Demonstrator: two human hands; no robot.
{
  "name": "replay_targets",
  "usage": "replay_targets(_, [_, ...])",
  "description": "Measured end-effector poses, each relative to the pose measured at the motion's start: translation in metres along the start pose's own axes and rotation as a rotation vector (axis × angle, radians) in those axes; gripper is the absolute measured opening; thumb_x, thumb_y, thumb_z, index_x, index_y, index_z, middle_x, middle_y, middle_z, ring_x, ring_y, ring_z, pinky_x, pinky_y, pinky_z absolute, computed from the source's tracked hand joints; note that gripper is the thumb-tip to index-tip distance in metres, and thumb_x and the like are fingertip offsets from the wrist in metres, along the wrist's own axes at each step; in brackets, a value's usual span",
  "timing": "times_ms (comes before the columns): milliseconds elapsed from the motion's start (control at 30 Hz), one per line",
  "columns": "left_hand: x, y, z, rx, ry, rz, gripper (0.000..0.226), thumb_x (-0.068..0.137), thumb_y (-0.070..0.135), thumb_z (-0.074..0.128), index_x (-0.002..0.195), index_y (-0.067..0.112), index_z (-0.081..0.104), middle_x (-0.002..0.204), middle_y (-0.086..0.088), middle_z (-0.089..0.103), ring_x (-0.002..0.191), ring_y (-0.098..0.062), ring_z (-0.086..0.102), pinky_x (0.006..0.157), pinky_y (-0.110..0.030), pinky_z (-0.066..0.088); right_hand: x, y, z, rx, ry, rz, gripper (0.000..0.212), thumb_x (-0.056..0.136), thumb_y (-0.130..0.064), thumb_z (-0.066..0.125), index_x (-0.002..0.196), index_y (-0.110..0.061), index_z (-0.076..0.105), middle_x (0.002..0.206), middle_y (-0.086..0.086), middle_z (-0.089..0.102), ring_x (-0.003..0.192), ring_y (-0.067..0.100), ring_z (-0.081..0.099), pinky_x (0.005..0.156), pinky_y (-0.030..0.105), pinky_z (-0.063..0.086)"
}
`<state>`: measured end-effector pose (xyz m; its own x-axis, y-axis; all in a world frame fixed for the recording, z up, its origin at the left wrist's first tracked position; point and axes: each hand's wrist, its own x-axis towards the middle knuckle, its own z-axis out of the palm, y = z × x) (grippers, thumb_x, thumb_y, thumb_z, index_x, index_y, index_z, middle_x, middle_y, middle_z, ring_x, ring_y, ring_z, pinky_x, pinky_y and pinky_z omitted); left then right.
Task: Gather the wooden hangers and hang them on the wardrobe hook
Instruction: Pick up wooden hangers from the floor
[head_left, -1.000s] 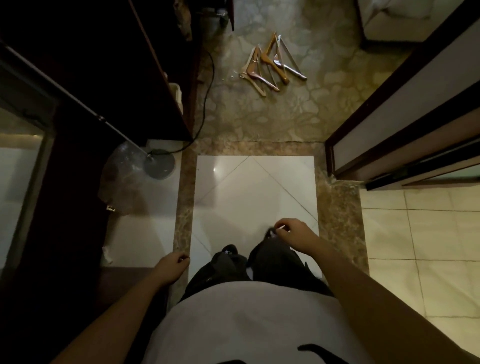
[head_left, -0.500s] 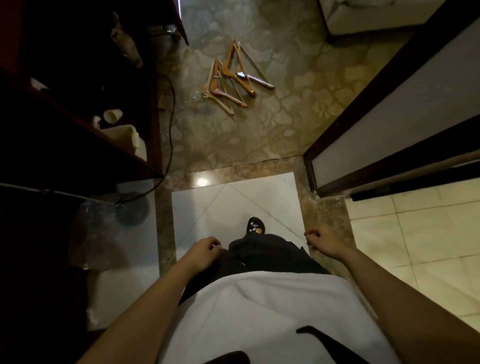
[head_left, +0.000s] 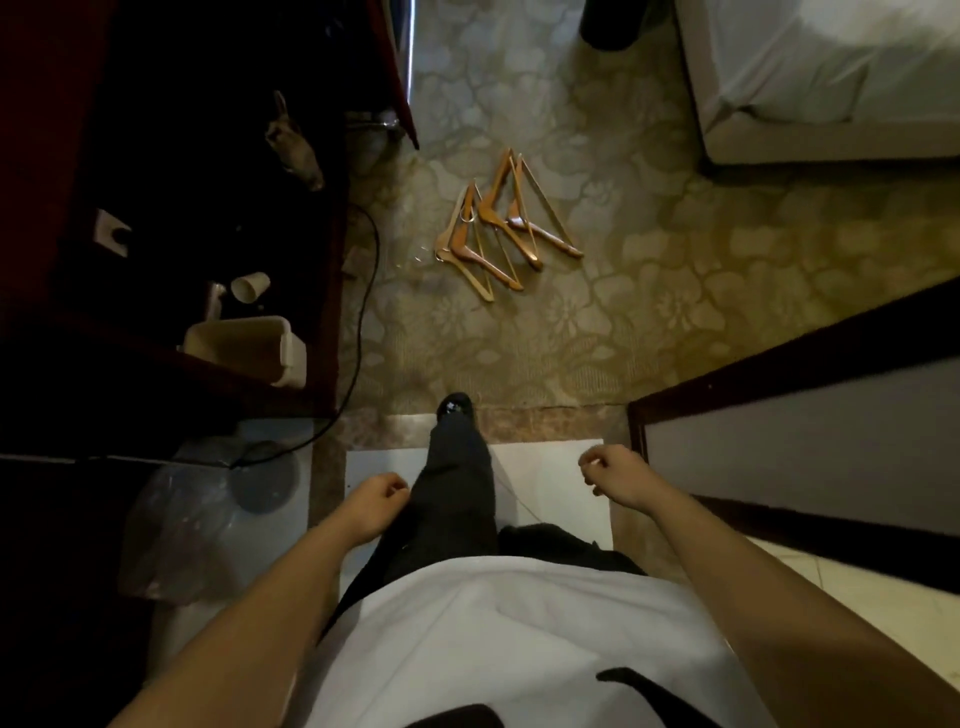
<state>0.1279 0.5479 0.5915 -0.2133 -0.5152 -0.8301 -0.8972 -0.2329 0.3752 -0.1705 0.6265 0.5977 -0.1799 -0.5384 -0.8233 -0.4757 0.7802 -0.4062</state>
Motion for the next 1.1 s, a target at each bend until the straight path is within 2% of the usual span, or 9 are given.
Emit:
replay_targets(133, [0.035, -0.007, -0.064, 0.015, 0.028, -0.076, 0.018, 0.095, 0.015, 0.044, 0.096, 0.006, 0.06, 0.102, -0.018, 0.062, 0.092, -0.027, 0.057, 0.075, -0.027, 0.038, 0.049, -0.079, -0.029, -0.009, -0.024, -0.064, 0.031, 0.093, -0.01, 0.043, 0.108, 0.013, 0.057, 0.097, 0.031, 0.061, 0.078, 0.026, 0.052, 0.067, 0.032, 0.041])
replay_targets(267, [0.066, 0.011, -0.122, 0.016, 0.033, -0.095, 0.019, 0.095, 0.014, 0.043, 0.081, 0.011, 0.056, 0.089, -0.019, 0.059, 0.079, -0.021, 0.051, 0.065, -0.028, 0.034, 0.089, -0.153, -0.057, -0.047, -0.051, -0.134, 0.029, 0.093, -0.012, 0.044, 0.111, 0.002, 0.061, 0.101, 0.022, 0.064, 0.096, 0.033, 0.061, 0.087, 0.044, 0.048])
replay_targets(400, [0.102, 0.048, -0.171, -0.011, 0.068, -0.068, 0.025, 0.097, 0.016, 0.043, 0.113, 0.004, 0.058, 0.102, -0.017, 0.06, 0.087, -0.02, 0.052, 0.075, -0.028, 0.037, 0.119, -0.199, -0.086, -0.039, -0.025, -0.174, 0.031, 0.094, -0.015, 0.045, 0.121, -0.005, 0.057, 0.111, 0.013, 0.061, 0.105, 0.026, 0.058, 0.094, 0.039, 0.048])
replay_targets(467, [0.119, 0.07, -0.187, -0.007, 0.066, -0.039, 0.023, 0.097, 0.018, 0.043, 0.11, 0.005, 0.057, 0.098, -0.013, 0.059, 0.088, -0.021, 0.054, 0.076, -0.032, 0.042, 0.131, -0.206, -0.105, -0.032, -0.025, -0.167, 0.03, 0.095, -0.015, 0.045, 0.121, -0.006, 0.057, 0.107, 0.009, 0.061, 0.1, 0.022, 0.057, 0.089, 0.033, 0.047])
replay_targets(600, [0.155, 0.118, -0.206, 0.01, 0.031, -0.012, 0.026, 0.096, 0.02, 0.045, 0.11, 0.003, 0.06, 0.098, -0.013, 0.062, 0.089, -0.021, 0.056, 0.075, -0.028, 0.041, 0.159, -0.205, -0.154, -0.014, -0.014, -0.127, 0.021, 0.094, -0.013, 0.045, 0.083, -0.018, 0.062, 0.075, 0.002, 0.056, 0.072, 0.015, 0.053, 0.068, 0.027, 0.041])
replay_targets(700, [0.184, 0.165, -0.215, 0.006, 0.021, 0.001, 0.028, 0.096, 0.02, 0.045, 0.111, 0.002, 0.06, 0.106, -0.018, 0.064, 0.093, -0.026, 0.058, 0.075, -0.026, 0.039, 0.186, -0.2, -0.2, -0.039, -0.01, -0.083, 0.031, 0.094, -0.011, 0.044, 0.068, -0.023, 0.053, 0.069, 0.002, 0.054, 0.065, 0.014, 0.05, 0.064, 0.028, 0.039])
replay_targets(900, [0.251, 0.271, -0.226, -0.096, 0.024, 0.013, 0.023, 0.096, 0.017, 0.043, 0.102, 0.005, 0.063, 0.102, -0.017, 0.063, 0.095, -0.026, 0.058, 0.077, -0.026, 0.039, 0.261, -0.21, -0.305, -0.142, -0.024, -0.077, 0.026, 0.095, -0.013, 0.041, 0.082, -0.018, 0.062, 0.08, 0.002, 0.059, 0.072, 0.011, 0.053, 0.063, 0.024, 0.04])
replay_targets(1033, [0.301, 0.335, -0.235, -0.225, 0.026, 0.033, 0.019, 0.097, 0.013, 0.042, 0.105, 0.007, 0.059, 0.088, -0.006, 0.057, 0.086, -0.017, 0.053, 0.07, -0.028, 0.042, 0.319, -0.236, -0.362, -0.249, -0.08, -0.136, 0.023, 0.093, -0.011, 0.044, 0.098, -0.005, 0.066, 0.087, 0.007, 0.06, 0.087, 0.024, 0.058, 0.076, 0.03, 0.041])
replay_targets(1100, [0.326, 0.361, -0.241, -0.297, 0.021, 0.038, 0.02, 0.097, 0.014, 0.042, 0.108, 0.008, 0.058, 0.083, 0.0, 0.056, 0.083, -0.014, 0.054, 0.065, -0.021, 0.041, 0.348, -0.25, -0.38, -0.273, -0.11, -0.13, 0.025, 0.093, -0.012, 0.045, 0.106, -0.002, 0.063, 0.09, 0.008, 0.058, 0.089, 0.024, 0.056, 0.079, 0.032, 0.041])
